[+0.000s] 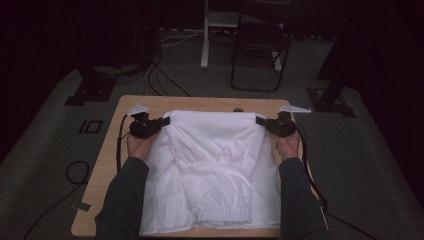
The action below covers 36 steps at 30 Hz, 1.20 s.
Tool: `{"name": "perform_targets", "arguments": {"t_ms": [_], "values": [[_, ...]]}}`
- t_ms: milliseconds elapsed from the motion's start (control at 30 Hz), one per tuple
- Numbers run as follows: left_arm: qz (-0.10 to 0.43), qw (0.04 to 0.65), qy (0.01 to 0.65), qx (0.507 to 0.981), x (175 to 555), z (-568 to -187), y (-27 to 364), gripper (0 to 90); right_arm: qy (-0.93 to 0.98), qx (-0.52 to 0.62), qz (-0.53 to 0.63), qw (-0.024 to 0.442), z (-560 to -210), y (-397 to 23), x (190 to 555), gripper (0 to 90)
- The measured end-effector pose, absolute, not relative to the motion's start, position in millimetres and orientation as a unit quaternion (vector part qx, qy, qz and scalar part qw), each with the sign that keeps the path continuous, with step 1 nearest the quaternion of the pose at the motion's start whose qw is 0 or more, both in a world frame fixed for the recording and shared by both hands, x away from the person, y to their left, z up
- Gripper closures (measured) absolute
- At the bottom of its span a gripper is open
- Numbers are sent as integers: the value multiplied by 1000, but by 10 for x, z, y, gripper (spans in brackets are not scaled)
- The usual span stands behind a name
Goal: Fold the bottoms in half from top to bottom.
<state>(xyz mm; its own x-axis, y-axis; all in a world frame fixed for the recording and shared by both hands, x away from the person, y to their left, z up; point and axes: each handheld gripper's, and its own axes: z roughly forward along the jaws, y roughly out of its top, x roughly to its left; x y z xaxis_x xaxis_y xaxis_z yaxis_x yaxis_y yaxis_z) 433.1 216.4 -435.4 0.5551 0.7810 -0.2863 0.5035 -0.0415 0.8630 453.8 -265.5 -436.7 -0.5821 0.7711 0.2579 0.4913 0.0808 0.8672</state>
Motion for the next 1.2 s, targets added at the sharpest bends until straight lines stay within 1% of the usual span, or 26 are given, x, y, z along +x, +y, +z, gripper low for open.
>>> {"name": "perform_targets", "arguments": {"t_ms": [33,67,167,367,500,567,633,667,733,833,967,1200], "values": [[130,526,444,713,4245,-4353,2178,843,731,424,518,135,-4367,-2681,4440,841],[130,526,444,713,4245,-4353,2178,844,731,424,518,135,-4367,-2681,4440,841],[122,537,426,718,4037,-4349,2223,844,734,407,529,127,-4383,-2728,4258,840],[107,536,388,742,3496,-4453,2331,845,752,370,535,110,-4466,-2799,3706,839],[86,505,389,766,3171,-4712,2351,844,771,361,514,104,-4662,-2777,3336,838],[74,477,394,782,3050,-4882,2329,844,781,364,497,100,-4791,-2761,3221,836],[57,459,401,791,2963,-5046,2303,844,789,374,480,86,-4952,-2748,3122,835],[58,440,403,800,2931,-5118,2282,843,792,380,471,78,-5033,-2744,3081,835],[66,405,404,818,2901,-5271,2214,842,800,388,453,64,-5187,-2729,3017,835],[81,395,402,822,2916,-5382,2125,842,823,392,405,69,-5375,-2638,2988,837],[120,372,394,832,2994,-5352,2033,841,826,394,396,79,-5390,-2588,3036,834],[149,370,411,820,3270,-5372,1982,841,814,405,407,86,-5425,-2569,3186,834]]}}
